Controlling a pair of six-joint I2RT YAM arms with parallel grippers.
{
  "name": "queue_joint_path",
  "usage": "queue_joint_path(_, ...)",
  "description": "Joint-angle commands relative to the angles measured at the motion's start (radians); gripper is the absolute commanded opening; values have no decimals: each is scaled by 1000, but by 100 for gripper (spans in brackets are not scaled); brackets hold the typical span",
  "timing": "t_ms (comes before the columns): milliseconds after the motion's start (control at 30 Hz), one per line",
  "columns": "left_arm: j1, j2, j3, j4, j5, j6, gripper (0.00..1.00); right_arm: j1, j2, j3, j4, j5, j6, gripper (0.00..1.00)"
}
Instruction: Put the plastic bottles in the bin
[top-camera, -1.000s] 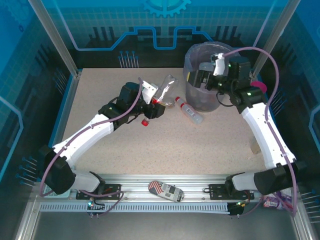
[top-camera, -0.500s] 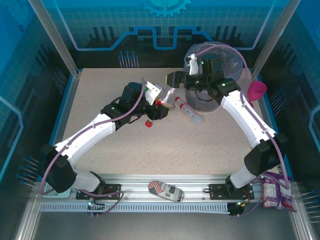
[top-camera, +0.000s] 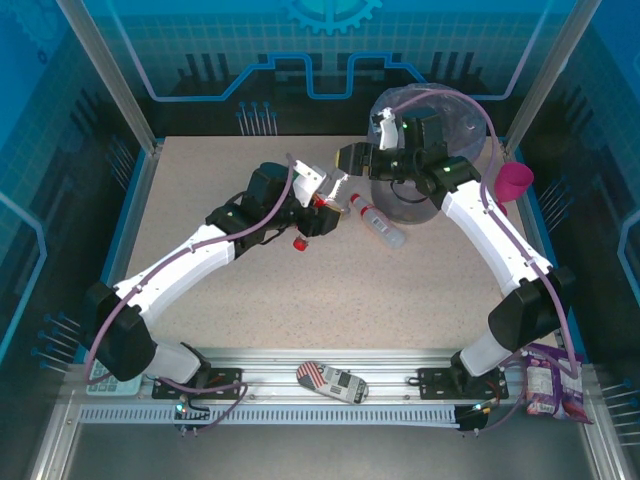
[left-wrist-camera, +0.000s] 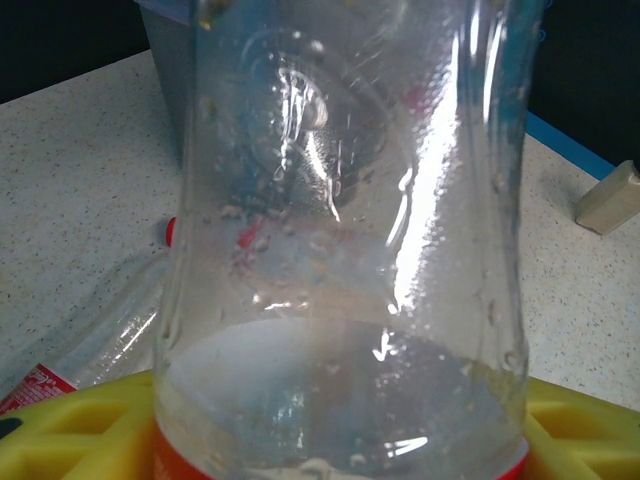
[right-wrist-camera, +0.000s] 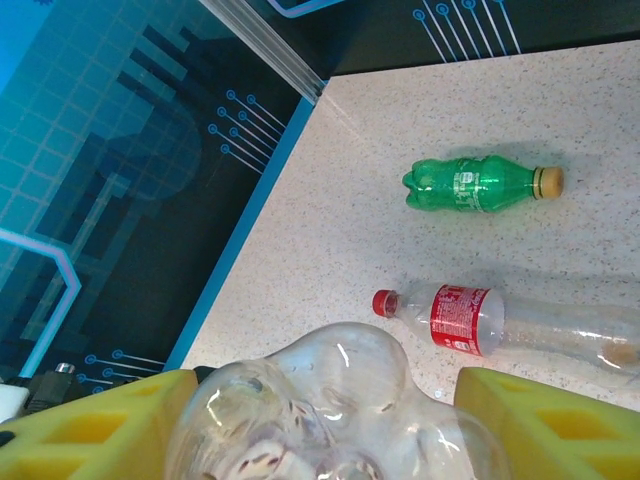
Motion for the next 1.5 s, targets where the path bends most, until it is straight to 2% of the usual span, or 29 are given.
queue_joint_path(0,-2,9,38,49,-36,-4,65,4,-11,0,9,-20,13,62)
queue_joint_path(100,-1,5,36,53,-37,-6,73,-5,-13,0,40,-20,25,57)
queue_joint_path(233,-1,-13,20,69,-52,-14,98,-34,-8,24,96,-25,31,53)
queue_joint_path(267,2,-21,16,72,-56,-20,99,-48,-7,34,110,-23,33,52)
queue_joint_path(400,29,-74,-10,75,-70,-51,99,-133,-8,76,211,-1,55,50)
queue_joint_path(633,114,-184,-109,71,-91,-127,99,-342,-12,151,393,67,133,48)
queue_joint_path(900,131,-181,-133,62,-87,-160,99,-477,41,258,350,209,56,47)
queue_joint_path(1233,131,-132,-110,40,-74,-166,99,-514,175,392,195,248,-44,47)
queue_joint_path(1467,132,-120,-114,33,-74,-176,99,-445,294,586,-23,298,-199,46)
